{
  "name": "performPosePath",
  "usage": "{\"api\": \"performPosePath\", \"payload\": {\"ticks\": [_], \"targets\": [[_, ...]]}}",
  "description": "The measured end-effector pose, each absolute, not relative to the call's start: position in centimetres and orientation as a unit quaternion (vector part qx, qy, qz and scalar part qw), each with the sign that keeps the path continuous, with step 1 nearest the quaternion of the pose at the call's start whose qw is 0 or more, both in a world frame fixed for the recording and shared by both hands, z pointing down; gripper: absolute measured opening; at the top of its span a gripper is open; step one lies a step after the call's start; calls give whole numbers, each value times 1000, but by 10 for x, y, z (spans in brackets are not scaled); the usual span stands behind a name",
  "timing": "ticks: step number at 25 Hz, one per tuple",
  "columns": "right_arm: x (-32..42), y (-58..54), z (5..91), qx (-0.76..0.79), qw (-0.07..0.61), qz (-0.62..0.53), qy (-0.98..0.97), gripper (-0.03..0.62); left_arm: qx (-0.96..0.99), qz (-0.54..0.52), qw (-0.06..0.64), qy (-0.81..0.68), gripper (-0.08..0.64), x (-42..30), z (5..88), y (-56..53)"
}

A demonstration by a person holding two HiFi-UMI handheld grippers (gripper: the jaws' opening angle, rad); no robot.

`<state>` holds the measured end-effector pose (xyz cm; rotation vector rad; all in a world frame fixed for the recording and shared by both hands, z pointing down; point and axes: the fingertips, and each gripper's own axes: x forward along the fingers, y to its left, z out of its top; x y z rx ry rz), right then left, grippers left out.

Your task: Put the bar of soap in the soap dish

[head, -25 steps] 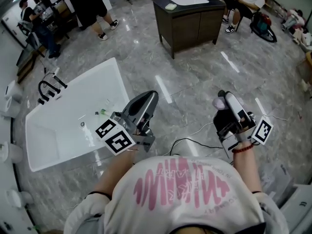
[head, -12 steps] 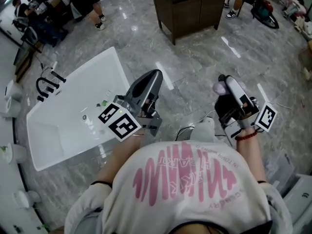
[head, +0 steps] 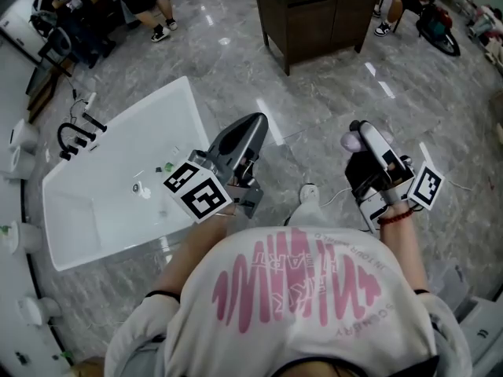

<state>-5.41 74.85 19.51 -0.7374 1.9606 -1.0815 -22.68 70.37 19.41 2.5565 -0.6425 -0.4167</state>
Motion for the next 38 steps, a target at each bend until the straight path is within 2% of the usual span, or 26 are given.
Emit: {"api": "performPosePath", "payload": {"ticks": [6,12,30,38], "targets": [[-45,715,206,-291,366,-437,768,216,935,-119,236,-237,0,-212,208,681],[-3,648,222,-288,352,-454,766,216,926,-99,244,-270,0,-172,226,616],[68,526,218,-267,330,-454,784,216,923,-108,230,-289,0,-101,223,511],[74,502,224,-254,319,-458,790,216,915,-111,232,-312,0,-97,230,496]]}}
